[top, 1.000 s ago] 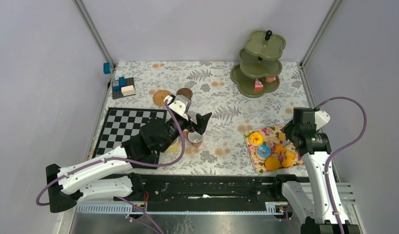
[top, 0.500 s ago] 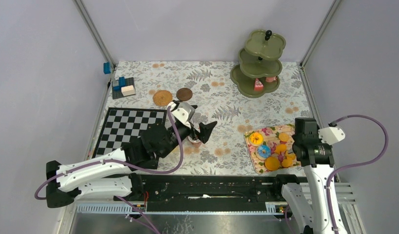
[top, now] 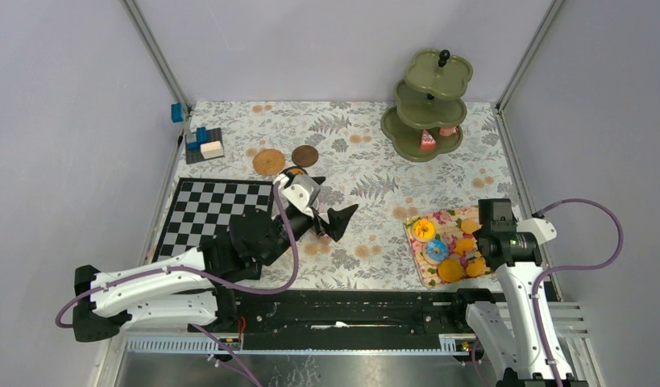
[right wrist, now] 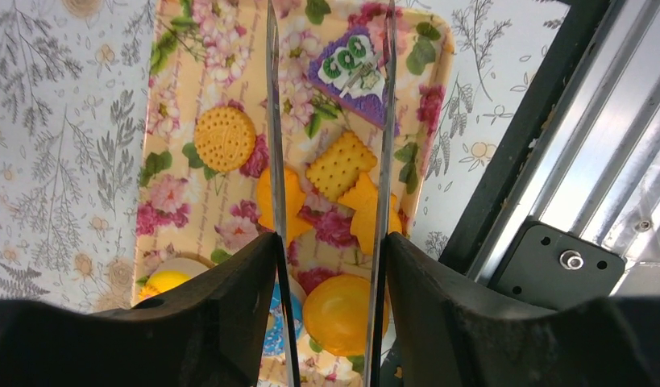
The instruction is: Serve the afternoon tea
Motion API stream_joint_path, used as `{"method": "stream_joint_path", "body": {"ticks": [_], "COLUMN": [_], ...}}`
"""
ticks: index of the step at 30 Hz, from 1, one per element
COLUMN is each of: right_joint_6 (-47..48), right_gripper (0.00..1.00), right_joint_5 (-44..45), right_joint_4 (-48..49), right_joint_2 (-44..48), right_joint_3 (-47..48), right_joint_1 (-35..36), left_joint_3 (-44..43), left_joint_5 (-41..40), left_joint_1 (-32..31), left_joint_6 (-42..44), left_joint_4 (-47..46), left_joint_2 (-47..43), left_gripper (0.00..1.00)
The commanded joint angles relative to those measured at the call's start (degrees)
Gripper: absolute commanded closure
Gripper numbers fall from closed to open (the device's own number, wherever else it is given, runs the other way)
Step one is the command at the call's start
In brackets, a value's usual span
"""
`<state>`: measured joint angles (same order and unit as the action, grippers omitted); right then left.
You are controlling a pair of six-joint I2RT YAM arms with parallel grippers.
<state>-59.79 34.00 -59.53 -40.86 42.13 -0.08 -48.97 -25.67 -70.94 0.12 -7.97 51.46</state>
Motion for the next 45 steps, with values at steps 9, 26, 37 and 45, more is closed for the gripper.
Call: {"method": "stream_joint_path", "body": {"ticks": [9, 26, 37, 45], "right_joint_6": [1.6, 12.5, 13.1, 14.0], "right_gripper": [0.4, 0.38, 0.35, 0.36], "right_joint_5": [-10.5, -13.7, -14.5, -12.0], "right_joint_4": [2.8, 1.4, -5.1, -4.6], "right_joint_2": [1.7, 1.6, 0.8, -1.1], "right_joint_3": [1.0, 6.9, 6.7, 6.1], "right_joint_1": [-0.2, -0.2, -0.2, -0.2], "left_joint_3": [0.4, 0.3, 1.3, 1.6], "left_joint_5": [-2.4, -4.8, -5.0, -5.4], "left_joint_1": [-2.4, -2.4, -2.4, -2.4], "left_joint_6": [2.5, 5.4, 6.2, 6.7], "left_joint_4": [-3.6, -3.5, -4.8, -5.2], "left_joint_2": [-0.9, 0.3, 1.2, 1.7], "left_gripper": [0.01, 0.01, 0.01, 0.01]}}
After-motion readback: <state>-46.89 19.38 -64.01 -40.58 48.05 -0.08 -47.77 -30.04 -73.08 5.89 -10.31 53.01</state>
